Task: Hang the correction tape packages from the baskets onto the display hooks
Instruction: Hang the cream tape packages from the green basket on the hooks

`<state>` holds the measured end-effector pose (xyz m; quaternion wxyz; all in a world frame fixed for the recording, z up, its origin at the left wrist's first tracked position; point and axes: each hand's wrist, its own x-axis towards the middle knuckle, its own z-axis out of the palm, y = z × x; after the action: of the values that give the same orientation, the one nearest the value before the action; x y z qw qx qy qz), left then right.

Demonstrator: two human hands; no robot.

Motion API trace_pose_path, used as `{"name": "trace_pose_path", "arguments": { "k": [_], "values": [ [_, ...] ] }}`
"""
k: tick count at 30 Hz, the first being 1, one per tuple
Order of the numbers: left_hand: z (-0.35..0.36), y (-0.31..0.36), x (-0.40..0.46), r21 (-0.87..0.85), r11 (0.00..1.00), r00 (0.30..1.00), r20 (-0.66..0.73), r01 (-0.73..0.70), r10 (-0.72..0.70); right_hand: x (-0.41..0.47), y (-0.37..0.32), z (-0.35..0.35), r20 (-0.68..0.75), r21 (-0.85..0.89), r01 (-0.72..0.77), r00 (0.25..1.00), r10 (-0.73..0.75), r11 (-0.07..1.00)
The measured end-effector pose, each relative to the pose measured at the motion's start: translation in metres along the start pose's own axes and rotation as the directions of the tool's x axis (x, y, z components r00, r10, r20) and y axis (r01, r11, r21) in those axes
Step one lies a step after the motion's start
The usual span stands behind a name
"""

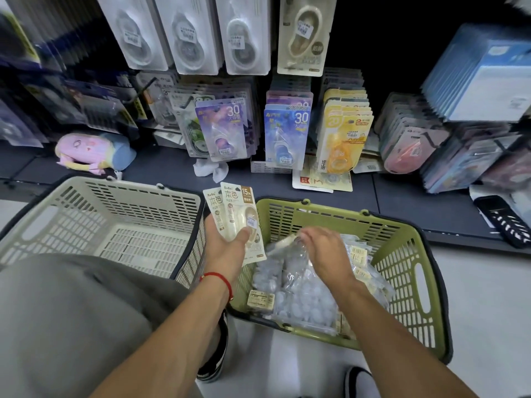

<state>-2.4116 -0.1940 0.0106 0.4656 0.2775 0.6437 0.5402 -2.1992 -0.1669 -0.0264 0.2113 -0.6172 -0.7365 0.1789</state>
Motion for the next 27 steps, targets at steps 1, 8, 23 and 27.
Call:
{"name": "trace_pose_path", "arguments": {
  "k": [1,8,23,27],
  "values": [
    [0.001,0.003,-0.003,0.021,0.999,0.999,-0.005,-0.046,0.046,0.005,-0.006,-0.011,-0.09,0.111,-0.066,0.993,0.076,0.992],
    [0.044,0.03,-0.036,0.021,0.965,0.95,0.183,-0.263,0.255,0.027,-0.051,-0.091,-0.376,0.397,-0.163,0.869,0.322,0.903],
    [0.149,0.102,-0.077,-0.265,0.889,0.781,0.427,-0.374,0.456,0.016,-0.104,-0.246,-0.402,0.393,-0.105,0.874,0.274,0.913],
    [0.151,0.123,-0.075,-0.38,0.89,0.804,0.43,-0.251,0.41,0.014,-0.102,-0.273,-0.39,0.348,-0.07,0.896,0.212,0.935]
  ]
}}
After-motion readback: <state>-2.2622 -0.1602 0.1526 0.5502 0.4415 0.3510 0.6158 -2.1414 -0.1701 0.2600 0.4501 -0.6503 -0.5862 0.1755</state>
